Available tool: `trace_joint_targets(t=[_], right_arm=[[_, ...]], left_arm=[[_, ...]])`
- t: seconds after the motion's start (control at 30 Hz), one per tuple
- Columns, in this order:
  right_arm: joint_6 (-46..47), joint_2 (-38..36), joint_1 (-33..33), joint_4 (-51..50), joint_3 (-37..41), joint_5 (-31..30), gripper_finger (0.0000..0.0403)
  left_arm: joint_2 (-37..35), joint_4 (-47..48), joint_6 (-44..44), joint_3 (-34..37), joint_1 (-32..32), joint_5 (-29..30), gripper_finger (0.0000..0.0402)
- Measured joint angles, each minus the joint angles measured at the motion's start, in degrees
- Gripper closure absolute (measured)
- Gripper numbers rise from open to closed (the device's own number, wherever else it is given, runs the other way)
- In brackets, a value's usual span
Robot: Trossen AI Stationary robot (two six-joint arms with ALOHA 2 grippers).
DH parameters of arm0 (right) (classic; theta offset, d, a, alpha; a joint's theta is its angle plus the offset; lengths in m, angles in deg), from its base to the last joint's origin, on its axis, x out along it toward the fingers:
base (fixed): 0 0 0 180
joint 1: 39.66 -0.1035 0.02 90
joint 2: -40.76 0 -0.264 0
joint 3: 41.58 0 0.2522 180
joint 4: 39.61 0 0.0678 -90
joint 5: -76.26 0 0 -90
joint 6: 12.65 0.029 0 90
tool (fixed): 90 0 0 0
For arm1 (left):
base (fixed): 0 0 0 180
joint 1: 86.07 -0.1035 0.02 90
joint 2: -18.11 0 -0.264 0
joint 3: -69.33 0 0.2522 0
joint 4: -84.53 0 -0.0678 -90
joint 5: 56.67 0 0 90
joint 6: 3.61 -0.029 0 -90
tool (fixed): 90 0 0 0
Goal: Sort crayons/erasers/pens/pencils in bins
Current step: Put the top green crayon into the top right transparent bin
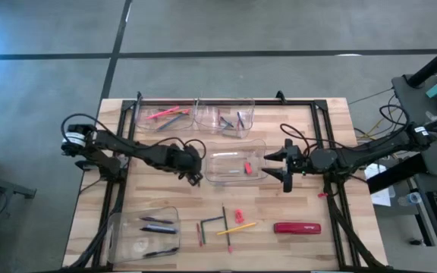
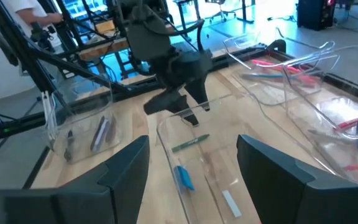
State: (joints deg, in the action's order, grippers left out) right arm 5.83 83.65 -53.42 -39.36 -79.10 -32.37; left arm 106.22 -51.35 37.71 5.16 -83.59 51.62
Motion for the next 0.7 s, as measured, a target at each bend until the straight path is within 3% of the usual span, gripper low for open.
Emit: trace_joint_targets(t=[0.1,0.27,0.7], right_arm=[[-0.02,-0.06,0.00,-0.08,-0.18,0.02,0.0172],[0.96,-0.02,0.00,-0.66,-0.22,0.13,0.0172],[0.59,0.40,0.00,-1.94,-0.15,0.15,0.0172]], left_arm=[[0.30,-4.02,7.16,2.01,0.36,0.17,0.0188],[1.14,-12.81,9.93,4.59,1.35,0.14,0.0188],[10.56,-12.81,12.16,3.18,3.48,1.71,0.0188]])
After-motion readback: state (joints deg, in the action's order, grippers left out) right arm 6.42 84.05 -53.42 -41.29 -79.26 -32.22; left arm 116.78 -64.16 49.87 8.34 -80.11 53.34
